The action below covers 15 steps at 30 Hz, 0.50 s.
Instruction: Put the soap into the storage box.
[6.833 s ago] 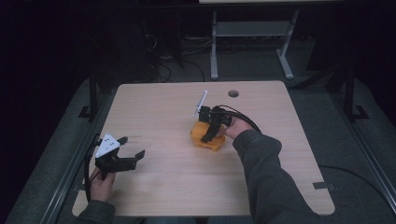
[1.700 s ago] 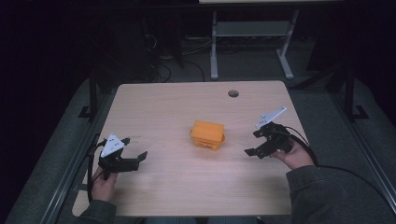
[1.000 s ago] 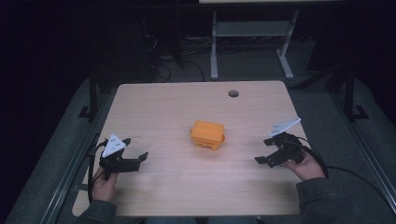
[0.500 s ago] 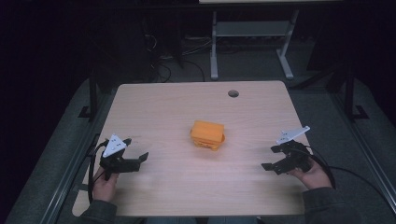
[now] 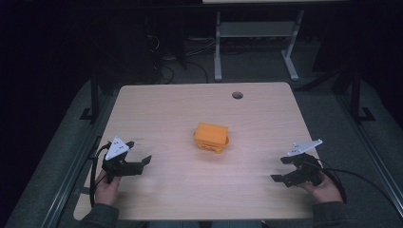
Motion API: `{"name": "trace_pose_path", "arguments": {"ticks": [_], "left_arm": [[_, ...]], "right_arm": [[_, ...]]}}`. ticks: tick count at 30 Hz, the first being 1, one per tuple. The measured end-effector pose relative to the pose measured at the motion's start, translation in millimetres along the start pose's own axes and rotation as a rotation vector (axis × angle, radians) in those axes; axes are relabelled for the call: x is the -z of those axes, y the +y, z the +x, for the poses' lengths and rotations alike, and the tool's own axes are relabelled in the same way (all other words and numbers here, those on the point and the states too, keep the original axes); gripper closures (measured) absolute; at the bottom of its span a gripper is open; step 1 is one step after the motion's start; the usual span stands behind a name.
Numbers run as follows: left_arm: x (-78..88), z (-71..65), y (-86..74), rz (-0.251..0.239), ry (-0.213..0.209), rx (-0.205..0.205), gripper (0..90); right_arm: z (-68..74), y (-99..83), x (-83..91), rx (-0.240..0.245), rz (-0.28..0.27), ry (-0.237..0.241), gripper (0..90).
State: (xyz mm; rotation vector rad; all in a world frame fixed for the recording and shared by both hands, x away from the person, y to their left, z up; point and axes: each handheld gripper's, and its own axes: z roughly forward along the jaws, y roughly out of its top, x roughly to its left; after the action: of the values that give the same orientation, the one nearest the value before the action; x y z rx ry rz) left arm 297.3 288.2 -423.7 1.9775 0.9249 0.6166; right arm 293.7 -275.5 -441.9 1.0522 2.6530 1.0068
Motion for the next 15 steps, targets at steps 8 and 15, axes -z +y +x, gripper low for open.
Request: {"name": "trace_pose_path", "arguments": {"ticks": [8,15], "left_arm": [[-0.4,-0.2,-0.1,0.004,-0.005,-0.009,13.4],[-0.2,-1.1,0.2,0.006,-0.006,-0.011,13.5]], "right_arm": [[4.2,-12.8,-0.7,-0.010,-0.010,-0.004,16.5],[6.2,-28.1,1.2,-0.043,-0.039,-0.010,16.6]]}}
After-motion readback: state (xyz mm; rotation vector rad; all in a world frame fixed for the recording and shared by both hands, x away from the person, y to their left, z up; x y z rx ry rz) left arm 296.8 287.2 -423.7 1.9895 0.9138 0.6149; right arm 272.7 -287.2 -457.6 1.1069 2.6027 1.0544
